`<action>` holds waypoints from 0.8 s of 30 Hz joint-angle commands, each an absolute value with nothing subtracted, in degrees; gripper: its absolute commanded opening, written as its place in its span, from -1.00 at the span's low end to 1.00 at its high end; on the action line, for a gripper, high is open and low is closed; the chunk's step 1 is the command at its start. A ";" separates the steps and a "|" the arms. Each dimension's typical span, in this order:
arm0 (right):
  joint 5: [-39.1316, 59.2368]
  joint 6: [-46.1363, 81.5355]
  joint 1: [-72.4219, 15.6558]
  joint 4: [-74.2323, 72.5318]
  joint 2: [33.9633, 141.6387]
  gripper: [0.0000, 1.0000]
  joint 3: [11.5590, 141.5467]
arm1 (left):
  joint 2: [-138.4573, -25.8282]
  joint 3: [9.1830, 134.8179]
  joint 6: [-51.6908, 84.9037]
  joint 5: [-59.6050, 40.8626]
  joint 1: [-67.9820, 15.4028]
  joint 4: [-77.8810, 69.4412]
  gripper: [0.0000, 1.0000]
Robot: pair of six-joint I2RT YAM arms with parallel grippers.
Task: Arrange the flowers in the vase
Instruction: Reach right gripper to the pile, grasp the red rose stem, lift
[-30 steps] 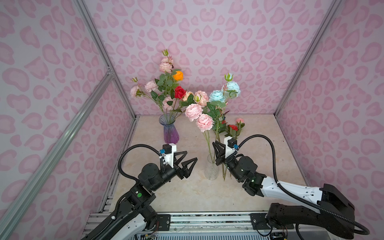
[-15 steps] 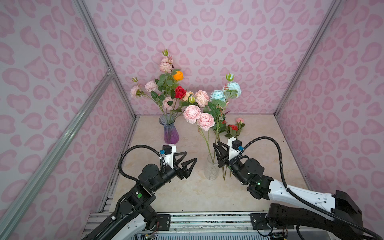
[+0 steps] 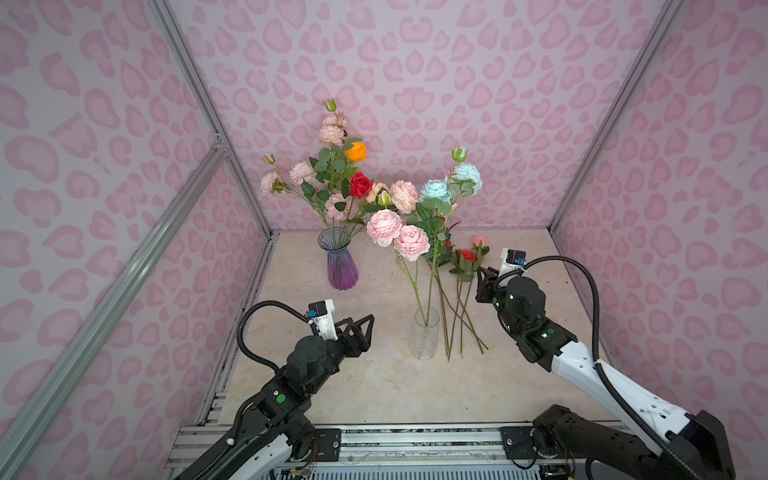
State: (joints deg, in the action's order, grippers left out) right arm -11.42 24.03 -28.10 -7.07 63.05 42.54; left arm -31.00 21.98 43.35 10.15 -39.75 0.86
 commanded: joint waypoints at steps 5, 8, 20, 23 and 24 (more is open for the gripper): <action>4.55 30.21 -20.91 6.17 85.22 -0.38 54.85 | -39.93 21.80 52.12 11.01 -39.67 5.96 0.65; 7.10 31.40 -19.87 8.27 94.99 -0.32 60.28 | -44.38 22.99 51.39 8.55 -39.72 5.03 0.65; 8.58 34.44 -18.26 5.18 108.92 -0.37 64.03 | -49.56 27.12 47.38 6.94 -39.73 3.05 0.66; 10.22 35.31 -17.71 3.15 109.95 -0.54 63.95 | -50.26 27.74 46.66 6.78 -39.70 2.92 0.66; 9.95 35.55 -17.66 2.95 109.91 -0.65 63.98 | -50.51 27.91 46.50 6.72 -39.70 3.05 0.67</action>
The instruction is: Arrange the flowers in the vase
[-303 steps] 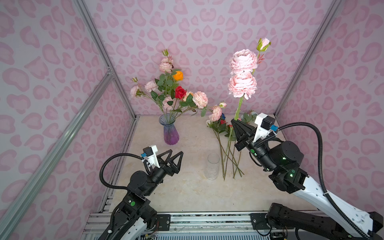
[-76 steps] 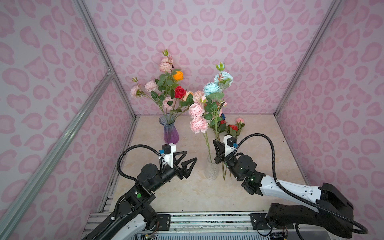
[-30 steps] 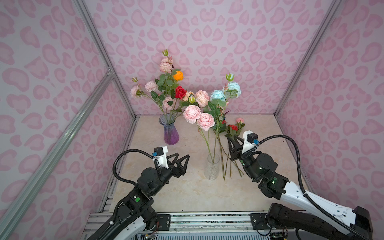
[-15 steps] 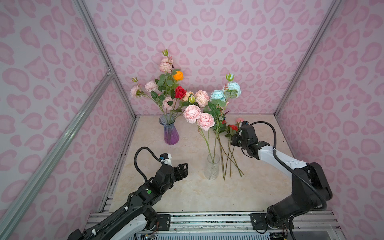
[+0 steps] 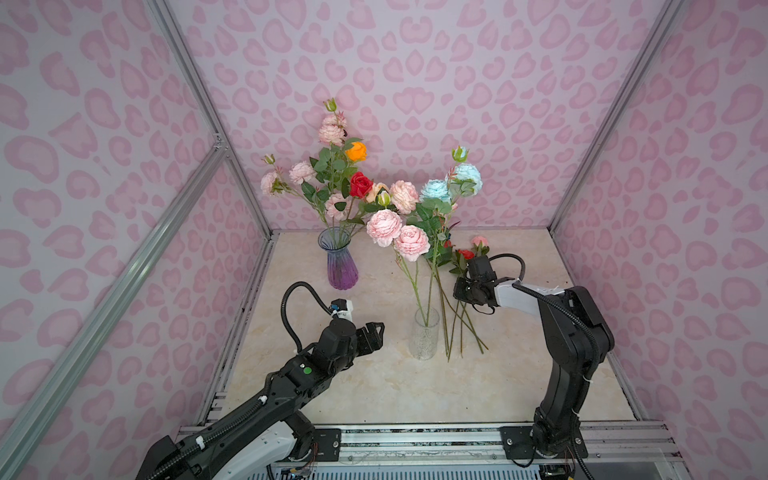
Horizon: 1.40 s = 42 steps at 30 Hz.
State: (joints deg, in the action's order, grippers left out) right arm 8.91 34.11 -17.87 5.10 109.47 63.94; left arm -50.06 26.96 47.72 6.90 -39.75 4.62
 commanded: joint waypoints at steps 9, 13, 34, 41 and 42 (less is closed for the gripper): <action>7.99 37.51 -17.56 -0.92 99.39 -1.00 57.98 | -49.55 29.19 45.02 6.18 -39.67 3.28 0.67; 5.94 37.61 -17.58 -0.42 92.61 -1.00 55.32 | -47.90 29.36 44.30 5.15 -39.70 3.23 0.67; 0.87 35.55 -18.53 -13.75 43.22 -1.00 29.59 | -29.63 24.43 35.39 -13.91 -39.72 -12.91 0.66; -0.67 32.42 -23.53 -13.94 32.27 -1.00 28.86 | -35.44 31.92 28.73 -18.11 -45.78 -11.27 0.50; -0.87 31.90 -24.28 -13.56 31.37 -1.00 29.15 | -36.15 32.94 27.38 -16.99 -47.75 -11.25 0.50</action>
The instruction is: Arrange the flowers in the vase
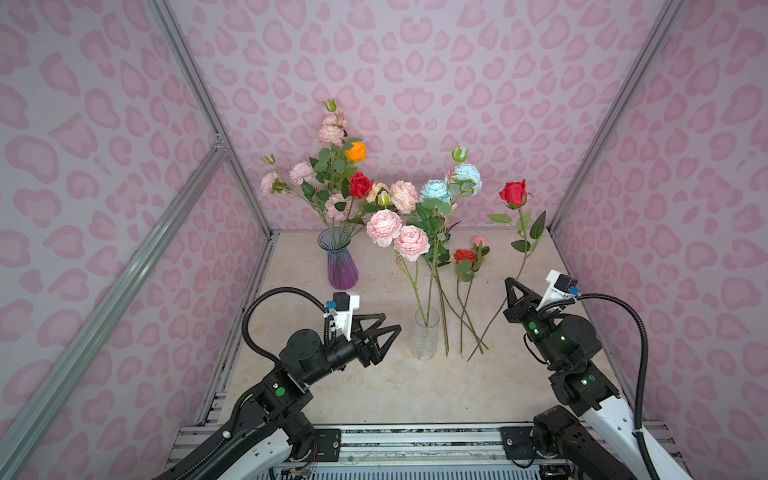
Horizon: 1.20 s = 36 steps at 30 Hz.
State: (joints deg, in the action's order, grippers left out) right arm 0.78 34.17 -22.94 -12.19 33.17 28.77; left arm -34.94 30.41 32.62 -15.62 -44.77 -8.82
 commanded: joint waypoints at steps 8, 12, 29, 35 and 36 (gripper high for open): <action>-0.01 29.75 -31.44 -11.34 26.92 -1.00 33.07 | -45.04 41.94 16.85 -7.55 -61.93 -8.40 0.49; 0.71 27.95 -35.65 -11.33 27.19 -1.00 34.56 | -50.76 47.92 12.63 -4.84 -66.29 -6.78 0.48; 5.01 26.97 -45.44 -18.63 36.35 -1.00 37.94 | -63.56 57.54 7.36 -3.57 -68.40 -8.77 0.49; 5.09 27.65 -47.74 -20.54 37.09 -1.00 37.58 | -66.97 57.78 5.98 1.25 -68.38 -10.53 0.34; 5.16 28.00 -47.89 -20.86 37.29 -1.00 37.45 | -67.46 58.08 6.04 1.91 -68.40 -10.47 0.30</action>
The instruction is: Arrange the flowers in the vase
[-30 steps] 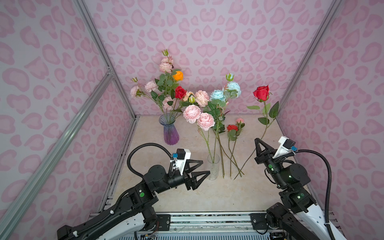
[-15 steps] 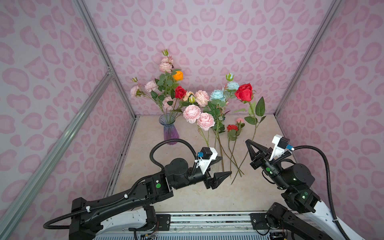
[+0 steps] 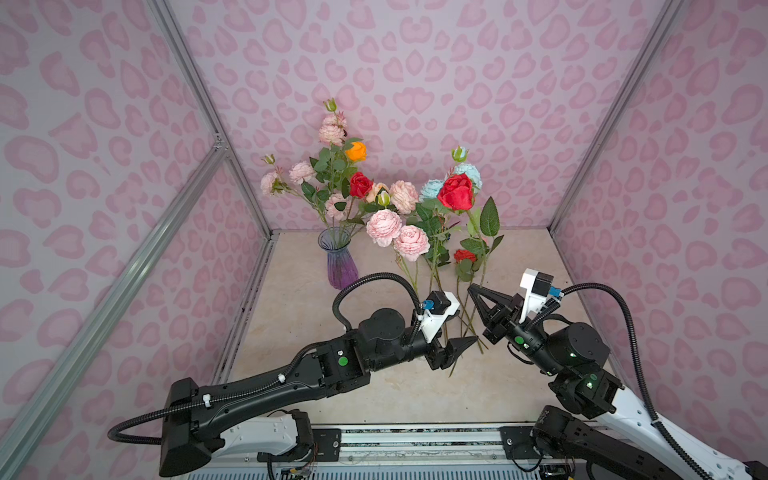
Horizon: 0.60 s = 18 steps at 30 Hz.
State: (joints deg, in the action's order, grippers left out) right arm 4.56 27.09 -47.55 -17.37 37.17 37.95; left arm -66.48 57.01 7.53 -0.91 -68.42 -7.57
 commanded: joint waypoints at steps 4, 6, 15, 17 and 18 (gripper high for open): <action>5.06 28.21 -48.84 -21.46 37.88 -1.00 36.94 | -70.20 60.63 7.77 4.34 -68.38 -10.45 0.05; 4.72 28.21 -49.43 -21.93 38.05 -1.00 36.44 | -70.94 60.58 9.23 6.23 -68.42 -12.35 -0.10; 3.87 28.02 -50.71 -22.87 37.46 -0.75 35.42 | -71.05 60.27 10.18 10.89 -68.44 -13.44 -0.92; 3.83 27.31 -50.71 -22.48 36.70 -0.43 35.63 | -70.76 60.63 9.09 11.91 -68.45 -13.21 -0.92; 3.83 26.26 -50.71 -21.98 36.21 -0.31 35.83 | -70.67 60.96 8.48 12.79 -68.38 -12.91 -0.92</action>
